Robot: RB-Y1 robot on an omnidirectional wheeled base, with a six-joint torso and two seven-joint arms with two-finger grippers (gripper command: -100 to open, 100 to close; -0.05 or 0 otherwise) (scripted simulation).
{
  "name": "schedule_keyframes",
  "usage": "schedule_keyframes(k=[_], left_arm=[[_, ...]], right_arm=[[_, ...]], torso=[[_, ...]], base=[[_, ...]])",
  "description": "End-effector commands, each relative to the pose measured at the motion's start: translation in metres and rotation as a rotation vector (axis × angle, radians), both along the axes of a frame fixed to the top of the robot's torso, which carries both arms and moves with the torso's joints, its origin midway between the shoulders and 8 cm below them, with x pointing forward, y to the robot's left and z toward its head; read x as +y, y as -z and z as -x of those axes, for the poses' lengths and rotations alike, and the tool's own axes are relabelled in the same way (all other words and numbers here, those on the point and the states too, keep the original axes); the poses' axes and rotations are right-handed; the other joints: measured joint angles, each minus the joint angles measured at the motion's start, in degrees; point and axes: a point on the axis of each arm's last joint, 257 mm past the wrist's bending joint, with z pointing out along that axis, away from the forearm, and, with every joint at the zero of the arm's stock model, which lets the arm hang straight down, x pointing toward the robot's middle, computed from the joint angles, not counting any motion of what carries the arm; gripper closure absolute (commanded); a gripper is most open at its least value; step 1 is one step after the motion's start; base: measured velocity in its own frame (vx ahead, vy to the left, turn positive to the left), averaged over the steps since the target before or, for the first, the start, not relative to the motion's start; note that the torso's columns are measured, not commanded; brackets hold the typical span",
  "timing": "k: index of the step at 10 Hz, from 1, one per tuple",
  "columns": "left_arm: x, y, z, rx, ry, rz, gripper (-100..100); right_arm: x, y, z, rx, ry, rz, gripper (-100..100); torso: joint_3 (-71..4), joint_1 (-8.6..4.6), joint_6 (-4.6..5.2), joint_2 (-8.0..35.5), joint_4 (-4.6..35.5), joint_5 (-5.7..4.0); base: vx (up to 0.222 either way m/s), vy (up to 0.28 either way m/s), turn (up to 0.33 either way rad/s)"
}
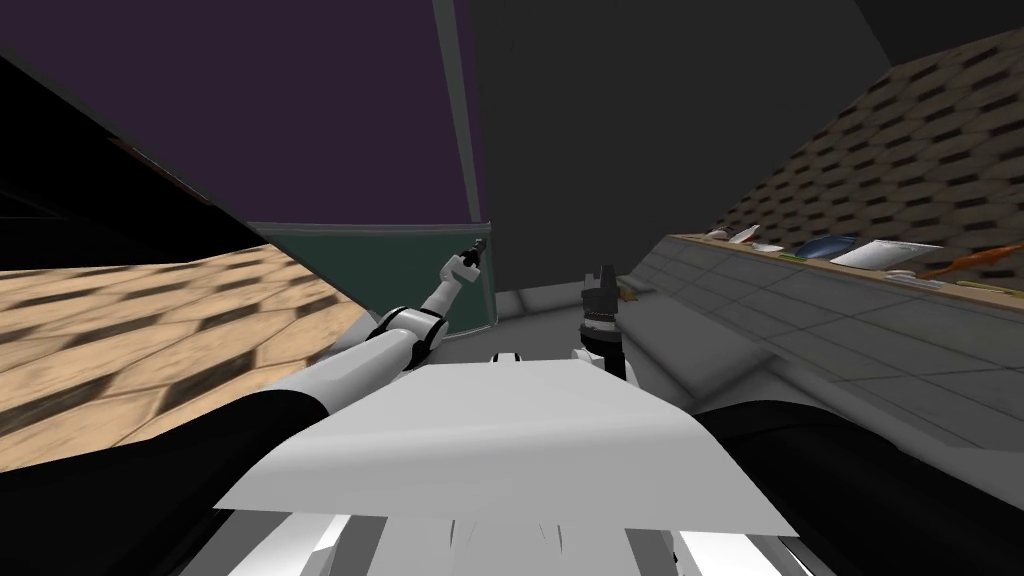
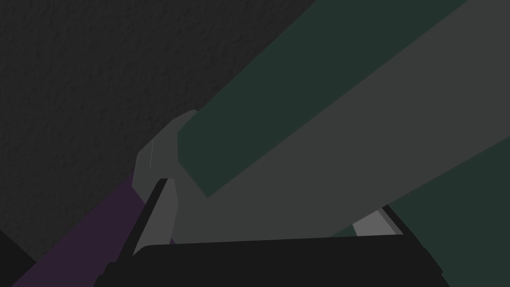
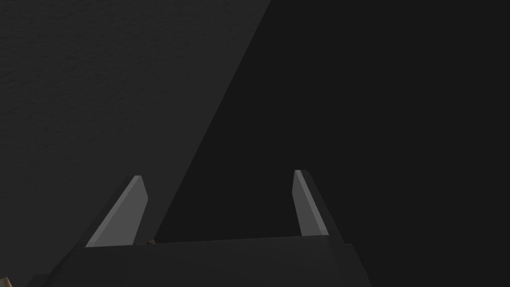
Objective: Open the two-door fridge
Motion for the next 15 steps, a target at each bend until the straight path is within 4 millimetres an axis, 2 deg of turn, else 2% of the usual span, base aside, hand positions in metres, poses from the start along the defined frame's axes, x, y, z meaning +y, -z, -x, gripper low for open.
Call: schedule_keyframes(k=[1, 2, 3, 4, 5, 6, 8, 9, 10, 11, 12, 13, 14, 15], left_arm=[[0.002, 0.018, -0.008, 0.037, -0.005, -0.007, -100], [0.003, 0.020, -0.008, 0.042, -0.007, -0.008, -100], [-0.017, -0.002, -0.012, -0.002, 0.038, 0.000, -100], [-0.015, 0.003, -0.017, 0.014, 0.032, -0.008, -100], [-0.008, 0.018, -0.019, 0.043, 0.019, -0.013, -100], [-0.030, -0.009, -0.021, -0.007, 0.069, -0.006, -100], [-0.017, 0.015, -0.027, 0.045, 0.043, -0.019, -100], [-0.019, 0.012, -0.027, 0.040, 0.046, -0.018, -100], [-0.036, -0.008, -0.029, 0.006, 0.084, -0.011, -100], [-0.035, -0.008, -0.032, 0.011, 0.085, -0.019, -100], [-0.025, 0.011, -0.034, 0.048, 0.066, -0.025, -100], [-0.030, 0.003, -0.034, 0.032, 0.073, -0.021, -100], [-0.012, 0.025, -0.031, 0.070, 0.034, -0.029, 100], [-0.007, 0.037, -0.029, 0.087, 0.024, -0.027, 100]], right_arm=[[0.000, 0.000, 0.000, 0.000, 0.000, 0.000, 0], [0.000, 0.000, 0.000, 0.000, 0.000, 0.000, 0], [0.000, 0.000, 0.000, 0.000, 0.000, 0.000, 0], [0.000, 0.000, 0.000, 0.000, 0.000, 0.000, 0], [0.000, 0.000, 0.000, 0.000, 0.000, 0.000, 0], [0.000, 0.000, 0.000, 0.000, 0.000, 0.000, 0], [0.000, 0.000, 0.000, 0.000, 0.000, 0.000, 0], [0.000, 0.000, 0.000, 0.000, 0.000, 0.000, 0], [0.000, 0.000, 0.000, 0.000, 0.000, 0.000, 0], [0.000, 0.000, 0.000, 0.000, 0.000, 0.000, 0], [0.000, 0.000, 0.000, 0.000, 0.000, 0.000, 0], [0.000, 0.000, 0.000, 0.000, 0.000, 0.000, 0], [0.000, 0.000, 0.000, 0.000, 0.000, 0.000, 0], [0.000, 0.000, 0.000, 0.000, 0.000, 0.000, 0]], torso=[[0.0, 0.01, 0.08, 0.0, 0.0, 0.01], [-0.1, 0.06, 0.03, -0.2, -0.2, 0.07], [-0.2, 0.14, -0.07, -0.2, -0.3, 0.11], [-0.1, 0.17, -0.25, -0.1, -0.2, 0.09], [0.0, 0.19, -0.18, 0.0, -0.1, 0.10], [0.0, 0.24, -0.13, 0.0, -0.2, 0.13], [0.1, 0.26, -0.24, 0.1, -0.1, 0.11], [0.0, 0.32, -0.27, 0.0, -0.1, 0.14], [0.0, 0.34, -0.28, 0.0, -0.1, 0.14], [0.0, 0.31, -0.35, 0.0, -0.1, 0.12], [0.1, 0.32, -0.33, 0.1, 0.0, 0.12], [0.1, 0.38, -0.34, 0.1, -0.1, 0.14], [0.0, 0.43, -0.38, 0.1, -0.1, 0.16], [0.0, 0.37, -0.15, -0.1, -0.3, 0.17]], base=[[0.005, 0.004, -0.024], [0.008, 0.005, -0.027], [-0.026, -0.025, 0.192], [-0.034, -0.038, 0.121], [-0.010, -0.015, -0.001], [-0.034, -0.019, 0.170], [-0.019, -0.017, 0.040], [0.000, 0.000, 0.000], [-0.026, -0.019, 0.179], [-0.025, -0.026, 0.111], [-0.012, -0.015, -0.002], [-0.005, -0.005, -0.005], [0.027, 0.022, -0.172], [0.035, 0.038, -0.148]])
